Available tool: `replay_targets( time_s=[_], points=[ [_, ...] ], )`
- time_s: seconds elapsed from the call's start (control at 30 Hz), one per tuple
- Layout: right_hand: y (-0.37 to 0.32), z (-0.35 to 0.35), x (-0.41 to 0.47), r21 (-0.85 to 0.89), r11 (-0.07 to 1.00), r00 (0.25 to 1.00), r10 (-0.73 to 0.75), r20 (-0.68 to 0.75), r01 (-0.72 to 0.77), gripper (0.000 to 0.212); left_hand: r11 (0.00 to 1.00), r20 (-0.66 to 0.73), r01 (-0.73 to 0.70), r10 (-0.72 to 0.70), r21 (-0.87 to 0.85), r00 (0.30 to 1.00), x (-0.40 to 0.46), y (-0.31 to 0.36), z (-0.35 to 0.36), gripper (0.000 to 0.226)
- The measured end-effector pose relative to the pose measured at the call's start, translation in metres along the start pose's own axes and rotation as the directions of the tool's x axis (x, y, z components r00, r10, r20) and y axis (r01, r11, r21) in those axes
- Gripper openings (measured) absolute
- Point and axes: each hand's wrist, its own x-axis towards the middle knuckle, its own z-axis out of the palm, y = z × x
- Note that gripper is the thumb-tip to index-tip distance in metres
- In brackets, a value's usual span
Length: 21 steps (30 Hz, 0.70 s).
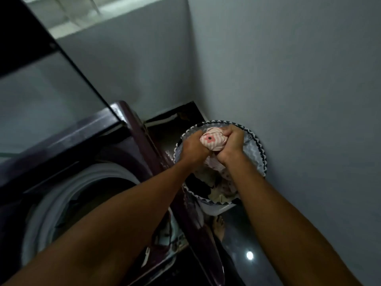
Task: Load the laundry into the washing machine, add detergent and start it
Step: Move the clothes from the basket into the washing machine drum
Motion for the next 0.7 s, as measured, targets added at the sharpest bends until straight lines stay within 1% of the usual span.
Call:
replay_targets(
  time_s=[0.03, 0.1, 0.17, 0.2, 0.23, 0.27, 0.3, 0.33, 0.4, 0.43, 0.47, 0.5, 0.53, 0.57, 0.6, 0.63, 0.67, 0.7],
  points=[
    [-0.001, 0.008, -0.010, -0.022, 0.999, 1.000, -0.030, -0.008, 0.030, 0.031, 1.000, -0.024, -0.026, 0.026, 0.011, 0.999, -0.006, 0.005, -0.011, 0.034],
    [-0.005, 0.024, -0.036, -0.056, 0.995, 0.996, -0.089, -0.025, 0.087, 0.007, 0.997, -0.023, -0.049, 0.050, 0.053, 0.998, -0.018, 0.014, -0.031, 0.034],
    [-0.010, 0.036, -0.055, -0.172, 0.976, 0.988, -0.144, -0.065, 0.131, 0.006, 0.995, -0.007, -0.063, 0.064, 0.073, 0.998, -0.029, 0.024, -0.049, 0.035],
    [-0.013, 0.040, -0.065, -0.273, 0.948, 0.978, -0.192, -0.079, 0.164, 0.011, 0.994, -0.008, -0.078, 0.079, 0.070, 0.997, -0.035, 0.028, -0.057, 0.037],
    [-0.015, 0.044, -0.072, -0.391, 0.898, 0.960, -0.261, -0.100, 0.203, 0.016, 0.993, -0.012, -0.094, 0.095, 0.073, 0.995, -0.042, 0.031, -0.065, 0.037],
    [-0.017, 0.048, -0.082, -0.492, 0.832, 0.937, -0.339, -0.088, 0.255, 0.017, 0.991, -0.017, -0.106, 0.108, 0.077, 0.994, -0.049, 0.034, -0.073, 0.036],
    [-0.017, 0.049, -0.087, -0.578, 0.765, 0.921, -0.385, -0.054, 0.286, 0.014, 0.989, -0.027, -0.119, 0.122, 0.082, 0.992, -0.054, 0.037, -0.079, 0.035],
    [-0.016, 0.050, -0.094, -0.632, 0.715, 0.920, -0.392, -0.010, 0.298, 0.010, 0.987, -0.049, -0.135, 0.140, 0.084, 0.989, -0.060, 0.040, -0.087, 0.035],
    [-0.009, 0.050, -0.106, -0.718, 0.631, 0.943, -0.315, 0.110, 0.294, 0.011, 0.980, -0.115, -0.178, 0.187, 0.085, 0.975, -0.073, 0.044, -0.103, 0.036],
    [-0.008, 0.050, -0.112, -0.765, 0.580, 0.954, -0.255, 0.156, 0.280, 0.020, 0.975, -0.155, -0.205, 0.215, 0.080, 0.964, -0.079, 0.046, -0.111, 0.036],
    [-0.007, 0.049, -0.114, -0.832, 0.509, 0.974, -0.155, 0.165, 0.222, 0.031, 0.968, -0.192, -0.238, 0.249, 0.078, 0.949, -0.084, 0.048, -0.118, 0.035],
    [-0.003, 0.050, -0.118, -0.894, 0.419, 0.987, -0.057, 0.150, 0.160, 0.042, 0.957, -0.227, -0.278, 0.289, 0.082, 0.930, -0.090, 0.048, -0.126, 0.033],
    [0.003, 0.052, -0.122, -0.955, 0.255, 0.986, 0.023, 0.163, 0.152, 0.048, 0.944, -0.259, -0.317, 0.330, 0.093, 0.908, -0.095, 0.047, -0.133, 0.031],
    [0.013, 0.055, -0.128, -0.969, 0.177, 0.979, 0.075, 0.190, 0.175, 0.050, 0.933, -0.291, -0.345, 0.360, 0.104, 0.887, -0.100, 0.046, -0.141, 0.031],
    [0.022, 0.059, -0.136, -0.967, 0.165, 0.974, 0.083, 0.212, 0.196, 0.049, 0.923, -0.325, -0.368, 0.384, 0.111, 0.864, -0.103, 0.044, -0.148, 0.031],
    [0.031, 0.062, -0.142, -0.950, 0.142, 0.954, 0.069, 0.291, 0.279, 0.047, 0.915, -0.356, -0.385, 0.401, 0.119, 0.844, -0.107, 0.043, -0.154, 0.029],
    [0.039, 0.066, -0.146, -0.933, 0.114, 0.938, 0.014, 0.345, 0.341, 0.039, 0.903, -0.384, -0.410, 0.427, 0.129, 0.819, -0.112, 0.040, -0.161, 0.027],
    [0.047, 0.069, -0.150, -0.930, 0.106, 0.936, -0.029, 0.350, 0.351, 0.027, 0.889, -0.398, -0.434, 0.455, 0.149, 0.797, -0.119, 0.038, -0.168, 0.023]
  ],
)
